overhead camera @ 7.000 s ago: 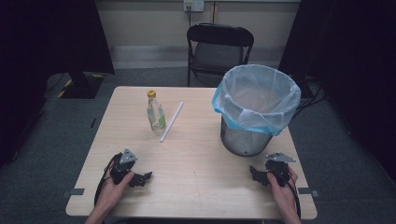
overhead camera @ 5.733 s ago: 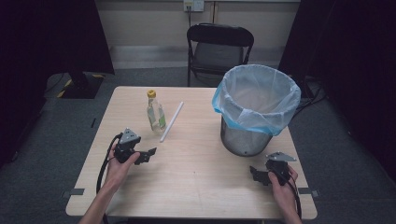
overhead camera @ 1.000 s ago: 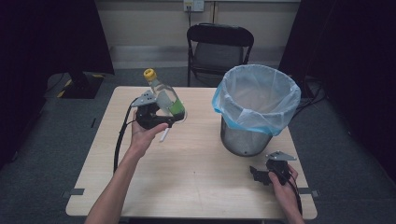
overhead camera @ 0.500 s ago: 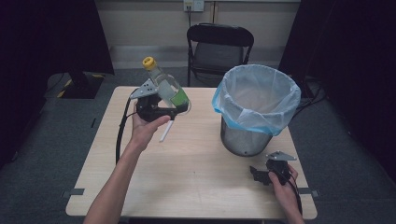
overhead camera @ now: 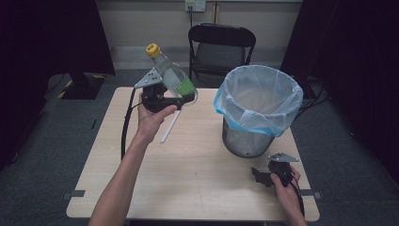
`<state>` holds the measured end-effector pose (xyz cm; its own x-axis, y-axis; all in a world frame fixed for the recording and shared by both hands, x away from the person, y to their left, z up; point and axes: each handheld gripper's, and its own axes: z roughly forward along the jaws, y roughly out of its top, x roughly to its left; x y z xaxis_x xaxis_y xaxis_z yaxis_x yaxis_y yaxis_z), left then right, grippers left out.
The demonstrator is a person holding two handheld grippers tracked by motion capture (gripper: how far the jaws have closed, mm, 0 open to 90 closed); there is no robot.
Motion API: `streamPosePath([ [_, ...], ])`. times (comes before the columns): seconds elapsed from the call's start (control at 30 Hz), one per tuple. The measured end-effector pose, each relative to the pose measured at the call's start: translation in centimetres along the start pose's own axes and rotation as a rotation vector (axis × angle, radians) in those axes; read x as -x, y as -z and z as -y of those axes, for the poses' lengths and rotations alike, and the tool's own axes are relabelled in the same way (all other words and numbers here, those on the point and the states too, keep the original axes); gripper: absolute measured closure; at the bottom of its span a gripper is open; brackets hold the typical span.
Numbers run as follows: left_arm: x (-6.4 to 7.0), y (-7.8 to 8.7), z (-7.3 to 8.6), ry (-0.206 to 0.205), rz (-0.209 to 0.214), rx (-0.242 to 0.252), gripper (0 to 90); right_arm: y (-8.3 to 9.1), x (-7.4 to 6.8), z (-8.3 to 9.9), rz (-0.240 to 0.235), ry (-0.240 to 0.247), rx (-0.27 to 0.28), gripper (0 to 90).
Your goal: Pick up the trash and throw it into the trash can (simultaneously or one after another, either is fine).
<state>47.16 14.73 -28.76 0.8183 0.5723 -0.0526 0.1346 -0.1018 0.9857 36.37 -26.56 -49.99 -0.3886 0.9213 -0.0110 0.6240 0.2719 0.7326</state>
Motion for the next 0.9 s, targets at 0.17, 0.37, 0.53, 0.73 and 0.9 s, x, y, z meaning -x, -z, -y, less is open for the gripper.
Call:
streamPosePath([
  [0.17, 0.7, -1.0, -1.5, -0.012, 0.020, 0.010, 28.1, 0.0, 0.0, 0.0, 0.001, 0.000, 0.000, 11.5],
  [0.37, 1.1, -1.6, -2.2, -0.016, 0.033, 0.021, 28.1, 0.0, 0.0, 0.0, 0.001, -0.001, 0.000, 11.5],
  [0.53, 1.4, -2.4, -2.7, -0.003, 0.058, 0.030, 28.1, 0.0, 0.0, 0.0, 0.001, 0.000, 0.000, 11.5],
  [0.73, 1.8, -3.5, -3.5, -0.009, 0.073, 0.027, 28.1, 0.0, 0.0, 0.0, 0.001, 0.000, 0.000, 11.5],
  [0.9, 2.6, -4.4, -4.5, -0.006, 0.096, 0.034, 28.1, 0.0, 0.0, 0.0, 0.001, 0.000, 0.000, 11.5],
])
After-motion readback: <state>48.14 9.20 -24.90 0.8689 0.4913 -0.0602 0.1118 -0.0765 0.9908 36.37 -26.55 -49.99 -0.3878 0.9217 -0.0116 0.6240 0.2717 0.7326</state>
